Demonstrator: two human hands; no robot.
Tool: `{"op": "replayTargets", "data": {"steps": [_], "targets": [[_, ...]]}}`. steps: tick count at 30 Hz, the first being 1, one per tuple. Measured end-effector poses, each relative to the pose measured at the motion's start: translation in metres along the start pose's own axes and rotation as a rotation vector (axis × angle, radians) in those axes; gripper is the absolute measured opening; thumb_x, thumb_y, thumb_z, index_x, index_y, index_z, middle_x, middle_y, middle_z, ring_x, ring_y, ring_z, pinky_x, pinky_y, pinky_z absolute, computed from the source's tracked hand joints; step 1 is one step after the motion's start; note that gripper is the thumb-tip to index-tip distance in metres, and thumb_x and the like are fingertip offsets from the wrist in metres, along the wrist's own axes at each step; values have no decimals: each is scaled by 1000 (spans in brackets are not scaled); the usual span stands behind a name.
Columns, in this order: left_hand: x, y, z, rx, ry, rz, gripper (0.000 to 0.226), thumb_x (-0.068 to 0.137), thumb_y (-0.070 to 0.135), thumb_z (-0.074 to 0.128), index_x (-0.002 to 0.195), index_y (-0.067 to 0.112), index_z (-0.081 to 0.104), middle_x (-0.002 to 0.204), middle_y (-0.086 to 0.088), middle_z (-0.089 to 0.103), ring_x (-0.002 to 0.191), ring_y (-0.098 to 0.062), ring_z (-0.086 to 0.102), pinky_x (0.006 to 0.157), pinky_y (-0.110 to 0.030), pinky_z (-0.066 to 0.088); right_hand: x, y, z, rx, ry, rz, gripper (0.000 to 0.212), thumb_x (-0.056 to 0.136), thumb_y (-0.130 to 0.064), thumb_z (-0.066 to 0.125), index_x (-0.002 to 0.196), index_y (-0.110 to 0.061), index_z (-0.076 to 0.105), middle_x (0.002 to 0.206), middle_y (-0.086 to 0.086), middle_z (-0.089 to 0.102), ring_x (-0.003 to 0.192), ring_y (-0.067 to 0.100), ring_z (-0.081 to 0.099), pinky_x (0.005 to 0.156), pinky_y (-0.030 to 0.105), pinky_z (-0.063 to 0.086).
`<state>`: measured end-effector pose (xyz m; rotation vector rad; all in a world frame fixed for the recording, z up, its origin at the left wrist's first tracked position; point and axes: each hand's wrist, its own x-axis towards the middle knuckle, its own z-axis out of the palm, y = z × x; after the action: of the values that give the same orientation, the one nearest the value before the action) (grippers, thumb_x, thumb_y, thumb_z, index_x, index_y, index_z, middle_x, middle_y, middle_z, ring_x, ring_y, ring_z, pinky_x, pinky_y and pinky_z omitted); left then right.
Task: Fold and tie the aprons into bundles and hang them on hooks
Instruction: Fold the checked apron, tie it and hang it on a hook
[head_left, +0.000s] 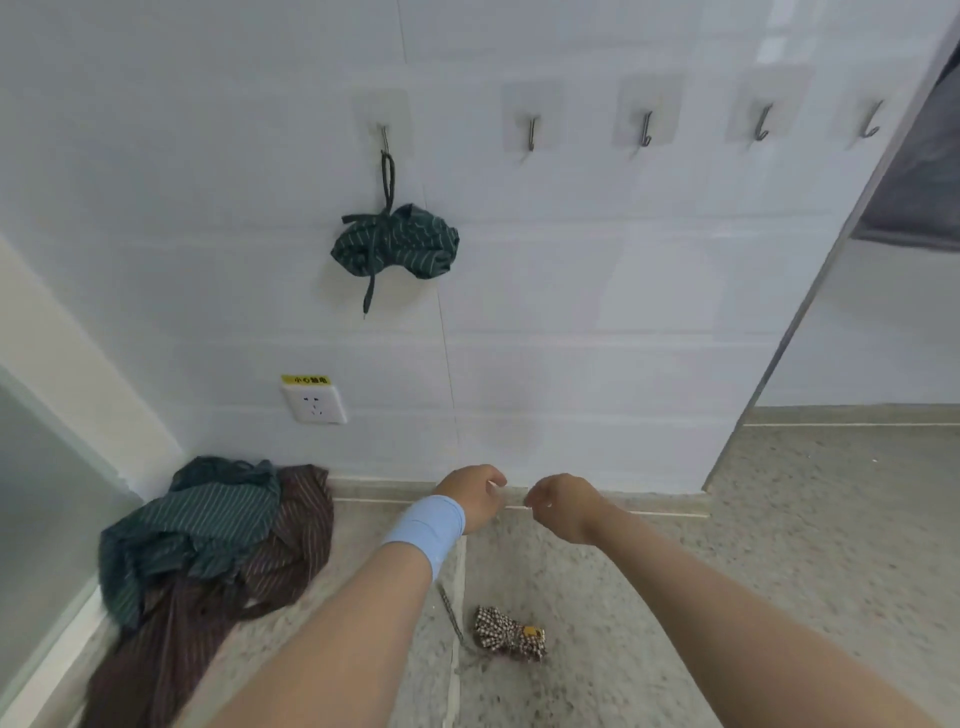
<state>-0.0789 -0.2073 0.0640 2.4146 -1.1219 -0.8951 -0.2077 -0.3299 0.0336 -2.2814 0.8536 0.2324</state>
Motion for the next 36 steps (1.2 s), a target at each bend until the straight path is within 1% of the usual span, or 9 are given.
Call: {"op": "replayTargets", "data": {"steps": [4,11,17,22,25,27,30,34,36], "targets": [[20,-30,45,61,-136,-47,39,101,23,47,140,25,50,143,-1,51,123,-24,54,98,-33,47,17,18,43,-95,-204,65,39,91,-20,63,130,-20,64,132,0,63,120,20,59,100,29,47],[19,-81,108,182,-417,-96,66,85,31,72,145,27,45,148,1,43,130,-23,49,103,-30,44,15,49,128,-242,-518,72,81,71,-36,82,144,-25,47,139,4,49,124,23,51,100,32,47],[11,-102,130,68,-396,-129,72,84,25,73,148,21,40,147,-4,47,128,-25,52,104,-31,44,12,53,155,-199,-412,49,37,79,-23,73,116,-24,70,112,5,68,102,24,66,84,31,56],[0,-107,124,-48,-322,-119,38,92,36,62,128,25,59,122,-2,64,109,-22,60,92,-28,48,7,49,137,203,-267,98,41,80,-12,71,119,-27,68,109,-4,66,93,11,63,74,15,52],[-2,-111,121,-350,-215,-239,28,94,36,61,111,14,60,107,-1,65,99,-18,62,92,-30,50,3,41,128,443,-42,165,50,82,-19,77,127,-26,57,117,0,60,96,20,66,64,21,54],[-4,-110,117,-577,-158,-309,38,93,32,64,122,8,59,113,-6,67,103,-22,65,95,-37,54,0,33,118,672,29,270,29,86,-19,76,111,-14,62,106,8,67,86,28,71,55,34,59],[-12,-100,105,-757,-90,-320,49,91,28,68,134,14,49,119,-9,65,105,-25,66,92,-42,56,-6,21,98,801,39,247,15,89,-15,73,89,0,69,86,15,74,69,26,72,65,48,62],[-19,-76,73,-946,-87,-245,44,100,23,55,135,42,38,123,-10,63,102,-28,67,78,-41,61,-13,0,58,855,92,134,20,93,-20,68,81,-4,63,85,12,75,69,22,69,66,41,59],[-22,-63,58,-891,-83,-208,37,101,26,51,136,37,45,119,-8,65,98,-24,67,73,-36,59,-18,-15,34,843,110,52,17,96,-21,62,85,-8,60,91,8,75,75,20,71,65,37,56]]}}
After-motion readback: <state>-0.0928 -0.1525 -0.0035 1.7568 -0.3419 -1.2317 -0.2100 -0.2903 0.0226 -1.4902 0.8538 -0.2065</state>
